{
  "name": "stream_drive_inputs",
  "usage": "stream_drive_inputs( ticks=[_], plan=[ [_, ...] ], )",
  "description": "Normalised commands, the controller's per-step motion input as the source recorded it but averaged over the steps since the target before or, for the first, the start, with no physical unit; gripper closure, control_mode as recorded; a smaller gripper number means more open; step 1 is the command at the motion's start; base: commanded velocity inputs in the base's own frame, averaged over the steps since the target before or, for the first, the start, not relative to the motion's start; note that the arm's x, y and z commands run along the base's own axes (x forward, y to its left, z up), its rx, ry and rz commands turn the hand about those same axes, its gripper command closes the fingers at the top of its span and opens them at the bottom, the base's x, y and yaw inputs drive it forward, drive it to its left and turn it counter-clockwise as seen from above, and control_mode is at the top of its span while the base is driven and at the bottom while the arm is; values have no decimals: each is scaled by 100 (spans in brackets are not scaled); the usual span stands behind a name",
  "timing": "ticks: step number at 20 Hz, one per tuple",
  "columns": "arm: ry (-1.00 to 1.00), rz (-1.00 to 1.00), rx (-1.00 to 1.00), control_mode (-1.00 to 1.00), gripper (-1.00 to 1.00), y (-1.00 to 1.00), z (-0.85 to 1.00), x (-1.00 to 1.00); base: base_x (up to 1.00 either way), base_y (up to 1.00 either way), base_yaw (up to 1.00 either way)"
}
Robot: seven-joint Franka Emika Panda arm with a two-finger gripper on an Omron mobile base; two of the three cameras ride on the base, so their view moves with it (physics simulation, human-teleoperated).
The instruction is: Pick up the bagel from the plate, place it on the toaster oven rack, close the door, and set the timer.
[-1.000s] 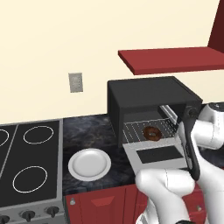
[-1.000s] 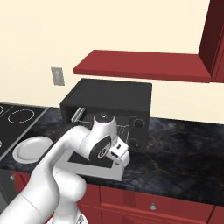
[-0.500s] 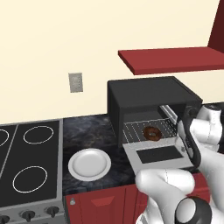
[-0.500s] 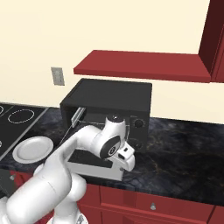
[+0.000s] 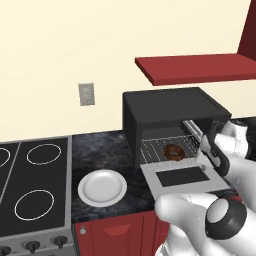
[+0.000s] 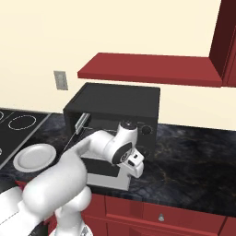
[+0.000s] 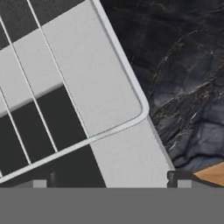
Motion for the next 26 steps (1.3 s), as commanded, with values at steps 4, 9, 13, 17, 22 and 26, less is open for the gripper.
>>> stream_drive_inputs(
  ticks=[4, 9, 13, 17, 22, 26],
  plan=[
    [0, 0, 4, -100, -100, 0, -22, 37, 0, 0, 0],
    [0, 0, 4, -100, -100, 0, -9, 36, 0, 0, 0],
    [-2, 0, 5, -100, -100, 2, 0, 47, 0, 0, 0],
    [-6, 0, 7, -100, -100, 9, 4, 55, 0, 0, 0],
    [-7, 0, 6, -100, -100, 5, 4, 32, 0, 0, 0],
    [-20, 0, 3, -100, -100, -41, 16, -97, 0, 0, 0]
  ],
)
